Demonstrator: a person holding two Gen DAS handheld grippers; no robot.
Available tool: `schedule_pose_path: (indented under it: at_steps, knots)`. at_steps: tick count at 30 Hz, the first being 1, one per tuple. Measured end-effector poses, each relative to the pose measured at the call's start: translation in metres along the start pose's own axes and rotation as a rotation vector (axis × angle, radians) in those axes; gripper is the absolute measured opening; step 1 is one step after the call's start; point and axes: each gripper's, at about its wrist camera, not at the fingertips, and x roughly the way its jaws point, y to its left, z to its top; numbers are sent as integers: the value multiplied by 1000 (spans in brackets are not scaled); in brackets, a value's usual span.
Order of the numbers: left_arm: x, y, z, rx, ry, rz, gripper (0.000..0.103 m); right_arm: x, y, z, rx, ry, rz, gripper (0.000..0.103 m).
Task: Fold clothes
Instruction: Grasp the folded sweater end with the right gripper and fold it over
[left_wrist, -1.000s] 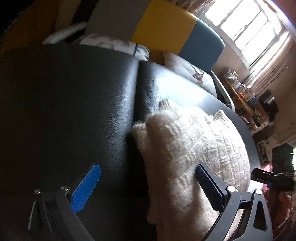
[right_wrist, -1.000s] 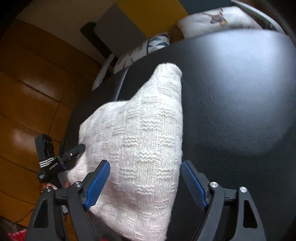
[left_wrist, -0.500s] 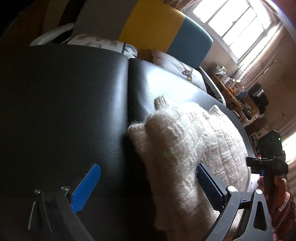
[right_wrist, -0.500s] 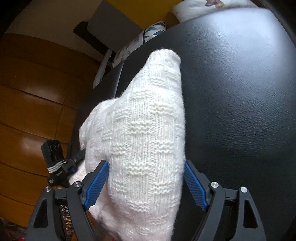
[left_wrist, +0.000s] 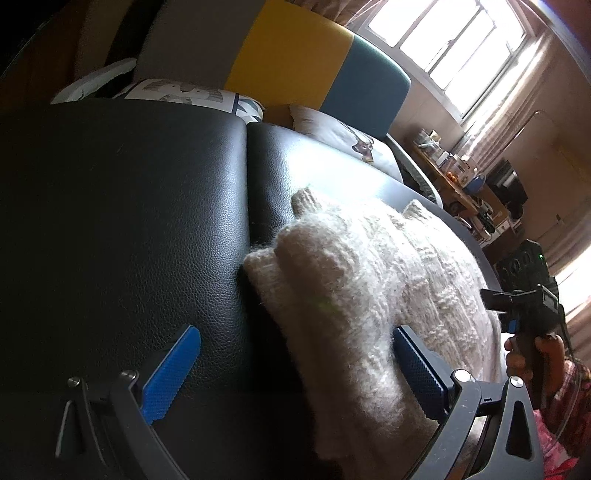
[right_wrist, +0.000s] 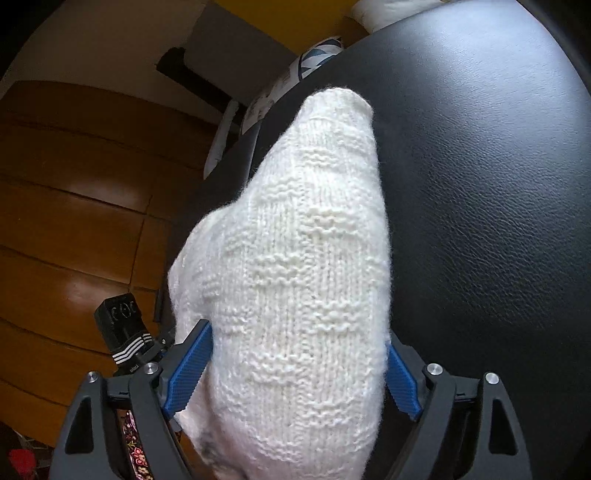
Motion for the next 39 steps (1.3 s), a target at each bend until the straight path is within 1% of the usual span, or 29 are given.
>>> schedule_pose_path:
  at_steps: [3,4,5,7,10,17,19,27,31,33,38,39]
  knots:
    - [0,0,-1,6,0,-1,103,8,2,7,-22,25,-11,86]
    - [0,1,0,4,0,-4,103,9,5,6,-47,40,-35,80]
    - [-1,2,0,1,0,-8,103,9,8,6,-67,46,-65,77]
    - [-2,3,-1,-11,-5,-18,103,9,11,6,-67,52,-87,69]
    - [-4,5,0,-28,-4,-25,103,6,6,4,-24,45,-79,63]
    - [-7,11,1,-75,1,-60,103,-4,-11,0,38,25,-22,55]
    - [-7,13,2,-86,0,-67,103,-6,-13,-1,42,21,-14,55]
    - [8,8,15,-20,13,-63,103,-10,-16,-3,51,21,-1,54]
    - [16,6,22,13,19,-61,103,-9,-15,-10,49,16,4,55]
    - [18,6,24,32,26,-82,103,-12,-18,-9,50,16,6,55]
    - [18,8,25,18,12,-129,103,-14,-22,-10,52,16,13,55]
    - [19,6,23,29,4,-118,103,-14,-24,-10,52,16,14,55]
